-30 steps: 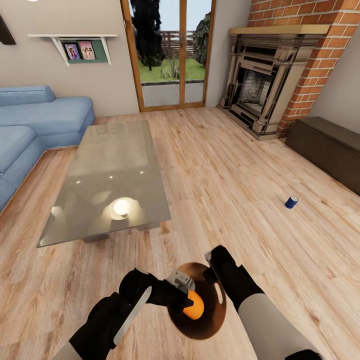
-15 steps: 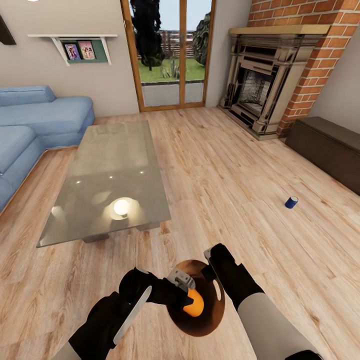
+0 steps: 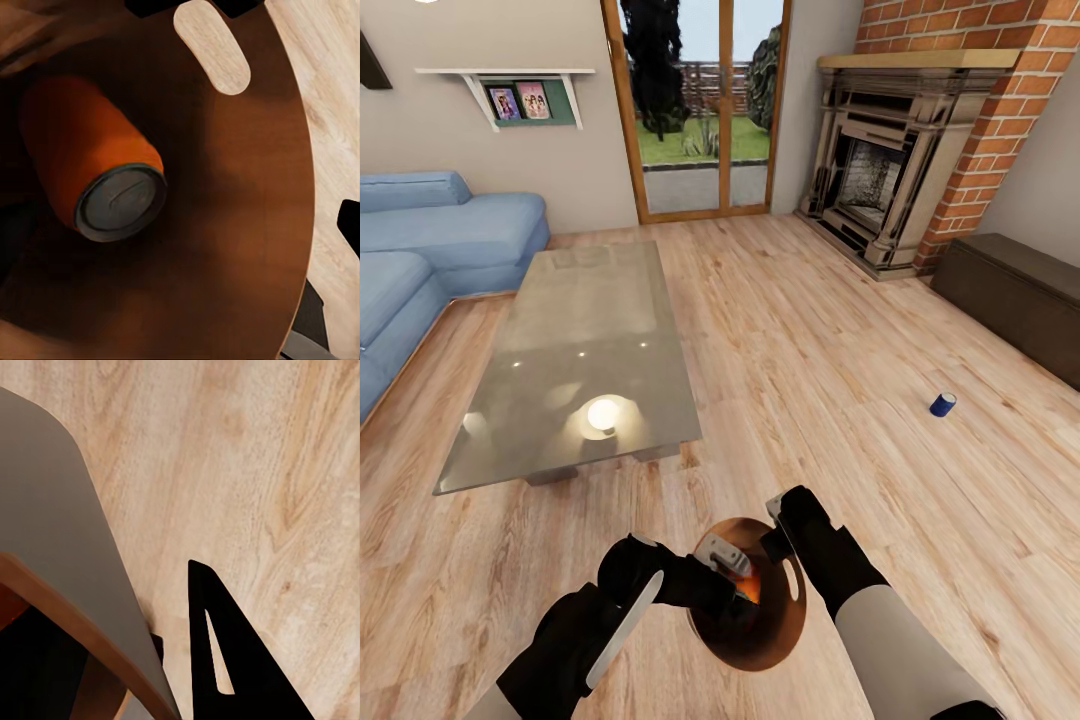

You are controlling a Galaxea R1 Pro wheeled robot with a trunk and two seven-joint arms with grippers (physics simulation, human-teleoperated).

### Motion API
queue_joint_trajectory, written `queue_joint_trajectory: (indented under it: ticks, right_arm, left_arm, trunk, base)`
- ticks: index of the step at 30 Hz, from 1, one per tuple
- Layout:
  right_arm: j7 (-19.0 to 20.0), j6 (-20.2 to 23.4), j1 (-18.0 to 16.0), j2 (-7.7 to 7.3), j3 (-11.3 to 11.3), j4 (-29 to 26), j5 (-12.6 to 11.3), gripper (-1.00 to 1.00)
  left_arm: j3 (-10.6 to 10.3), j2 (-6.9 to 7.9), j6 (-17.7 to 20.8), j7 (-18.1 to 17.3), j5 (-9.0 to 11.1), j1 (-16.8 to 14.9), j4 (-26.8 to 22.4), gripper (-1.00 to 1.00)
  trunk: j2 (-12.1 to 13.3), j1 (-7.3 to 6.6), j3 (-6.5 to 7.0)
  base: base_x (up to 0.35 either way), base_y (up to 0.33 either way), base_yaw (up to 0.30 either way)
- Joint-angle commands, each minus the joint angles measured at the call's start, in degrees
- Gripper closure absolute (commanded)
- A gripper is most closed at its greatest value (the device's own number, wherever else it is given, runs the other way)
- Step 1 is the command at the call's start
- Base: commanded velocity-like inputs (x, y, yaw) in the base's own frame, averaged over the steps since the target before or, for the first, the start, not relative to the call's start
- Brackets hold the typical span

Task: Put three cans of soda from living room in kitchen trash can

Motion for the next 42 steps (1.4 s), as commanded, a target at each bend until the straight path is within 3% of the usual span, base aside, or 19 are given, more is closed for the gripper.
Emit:
queue_joint_trajectory:
  ticks: [1, 20, 36, 42]
  right_arm:
    - [0.43, 0.48, -0.03, 0.00, 0.01, 0.01, -3.04, 1.00]
    - [0.48, 0.48, -0.06, 0.00, -0.02, 0.04, -3.13, 1.00]
    - [0.48, 0.48, 0.06, -0.57, -0.54, 0.27, -3.15, 1.00]
    - [0.53, 0.48, 0.14, -0.60, -0.74, 0.27, -3.26, 1.00]
  left_arm:
    - [0.02, 0.04, -0.33, 0.27, -2.18, 0.01, 2.02, -1.00]
    - [0.12, 0.51, -0.12, -0.21, -1.84, 0.01, -0.74, -1.00]
    - [0.58, 0.89, 1.57, -1.13, -1.02, 0.29, -12.25, -1.00]
    - [0.89, 1.58, 1.57, -1.86, -0.35, 0.57, -13.64, -1.00]
  trunk:
    - [0.00, 0.00, 0.01]
    - [0.00, 0.00, 0.01]
    - [0.00, 0.00, 0.01]
    - [0.00, 0.00, 0.01]
  base:
    - [0.000, 0.000, 0.000]
    - [0.000, 0.000, 0.000]
    - [0.000, 0.000, 0.000]
    - [0.000, 0.000, 0.000]
